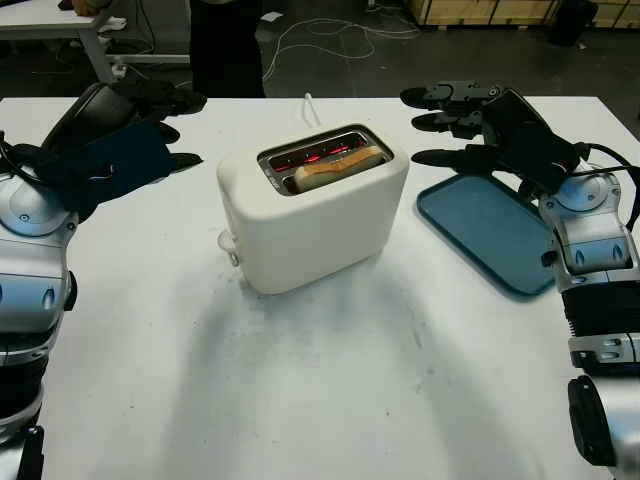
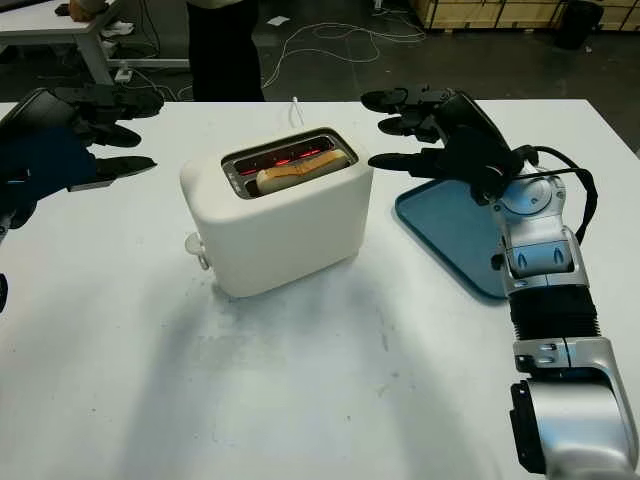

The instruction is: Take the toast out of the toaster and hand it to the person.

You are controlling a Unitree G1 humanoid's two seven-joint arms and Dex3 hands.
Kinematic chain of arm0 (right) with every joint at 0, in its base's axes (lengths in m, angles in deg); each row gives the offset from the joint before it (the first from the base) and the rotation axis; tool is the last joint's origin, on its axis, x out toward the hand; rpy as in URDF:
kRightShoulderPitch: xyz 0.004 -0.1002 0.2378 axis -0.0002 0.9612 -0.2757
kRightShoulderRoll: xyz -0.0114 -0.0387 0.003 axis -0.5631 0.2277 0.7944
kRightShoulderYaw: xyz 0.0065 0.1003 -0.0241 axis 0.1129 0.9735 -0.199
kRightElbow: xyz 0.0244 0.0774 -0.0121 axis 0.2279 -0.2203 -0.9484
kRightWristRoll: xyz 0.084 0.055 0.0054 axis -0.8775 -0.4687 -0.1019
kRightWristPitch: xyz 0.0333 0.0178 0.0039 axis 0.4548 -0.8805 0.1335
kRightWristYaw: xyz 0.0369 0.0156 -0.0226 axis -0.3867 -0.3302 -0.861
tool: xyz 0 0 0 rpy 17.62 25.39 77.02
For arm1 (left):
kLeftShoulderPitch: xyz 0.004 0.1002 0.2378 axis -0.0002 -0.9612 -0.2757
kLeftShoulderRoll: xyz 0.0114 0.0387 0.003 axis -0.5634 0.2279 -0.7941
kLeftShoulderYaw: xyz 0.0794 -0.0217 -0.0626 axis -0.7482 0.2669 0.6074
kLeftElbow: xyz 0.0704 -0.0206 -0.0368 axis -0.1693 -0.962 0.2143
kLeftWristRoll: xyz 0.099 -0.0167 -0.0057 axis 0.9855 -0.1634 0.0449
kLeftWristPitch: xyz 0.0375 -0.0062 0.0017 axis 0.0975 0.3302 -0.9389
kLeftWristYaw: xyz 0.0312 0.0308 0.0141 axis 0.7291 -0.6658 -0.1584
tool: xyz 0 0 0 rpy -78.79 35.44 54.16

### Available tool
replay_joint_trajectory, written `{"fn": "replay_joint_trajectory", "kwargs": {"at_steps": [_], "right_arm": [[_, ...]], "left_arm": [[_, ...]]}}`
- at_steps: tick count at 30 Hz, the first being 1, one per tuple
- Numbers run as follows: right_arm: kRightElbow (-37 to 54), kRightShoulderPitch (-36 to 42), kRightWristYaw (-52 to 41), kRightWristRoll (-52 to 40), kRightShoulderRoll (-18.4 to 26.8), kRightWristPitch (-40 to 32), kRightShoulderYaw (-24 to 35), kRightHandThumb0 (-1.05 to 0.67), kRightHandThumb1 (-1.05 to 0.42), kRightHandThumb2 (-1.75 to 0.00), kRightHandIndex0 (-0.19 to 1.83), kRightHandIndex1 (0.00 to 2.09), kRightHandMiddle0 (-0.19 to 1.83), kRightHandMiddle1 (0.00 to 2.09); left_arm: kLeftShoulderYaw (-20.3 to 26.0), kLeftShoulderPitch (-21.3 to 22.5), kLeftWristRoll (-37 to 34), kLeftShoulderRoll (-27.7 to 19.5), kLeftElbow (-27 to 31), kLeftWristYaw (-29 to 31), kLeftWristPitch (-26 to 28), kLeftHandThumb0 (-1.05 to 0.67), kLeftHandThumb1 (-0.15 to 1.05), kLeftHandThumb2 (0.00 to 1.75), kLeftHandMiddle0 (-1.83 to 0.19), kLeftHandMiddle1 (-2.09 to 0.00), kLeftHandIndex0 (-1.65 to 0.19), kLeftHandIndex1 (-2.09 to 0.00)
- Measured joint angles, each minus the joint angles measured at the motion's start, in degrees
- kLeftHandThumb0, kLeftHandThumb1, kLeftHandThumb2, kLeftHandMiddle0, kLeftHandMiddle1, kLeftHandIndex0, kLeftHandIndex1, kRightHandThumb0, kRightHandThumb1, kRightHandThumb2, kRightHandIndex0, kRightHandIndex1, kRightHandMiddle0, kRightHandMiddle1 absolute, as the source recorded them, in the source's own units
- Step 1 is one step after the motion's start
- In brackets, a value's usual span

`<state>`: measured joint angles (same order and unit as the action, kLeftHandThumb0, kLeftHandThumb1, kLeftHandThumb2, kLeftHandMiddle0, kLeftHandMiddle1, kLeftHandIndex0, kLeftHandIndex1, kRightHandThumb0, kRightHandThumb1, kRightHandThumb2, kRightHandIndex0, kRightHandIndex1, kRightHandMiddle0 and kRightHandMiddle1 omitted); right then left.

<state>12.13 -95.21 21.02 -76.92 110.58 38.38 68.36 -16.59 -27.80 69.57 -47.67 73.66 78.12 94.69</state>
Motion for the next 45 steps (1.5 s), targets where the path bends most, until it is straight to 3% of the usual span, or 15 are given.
{"fn": "replay_joint_trajectory", "kwargs": {"at_steps": [45], "right_arm": [[0.5,0.6,-0.1,0.3,0.0,-0.7,0.1,-0.76,-0.86,0.00,0.55,0.16,0.59,0.00]], "left_arm": [[-0.1,-0.1,0.0,1.0,0.0,-0.2,0.5,-0.31,0.92,0.03,-0.33,-0.73,-0.58,-0.03]]}}
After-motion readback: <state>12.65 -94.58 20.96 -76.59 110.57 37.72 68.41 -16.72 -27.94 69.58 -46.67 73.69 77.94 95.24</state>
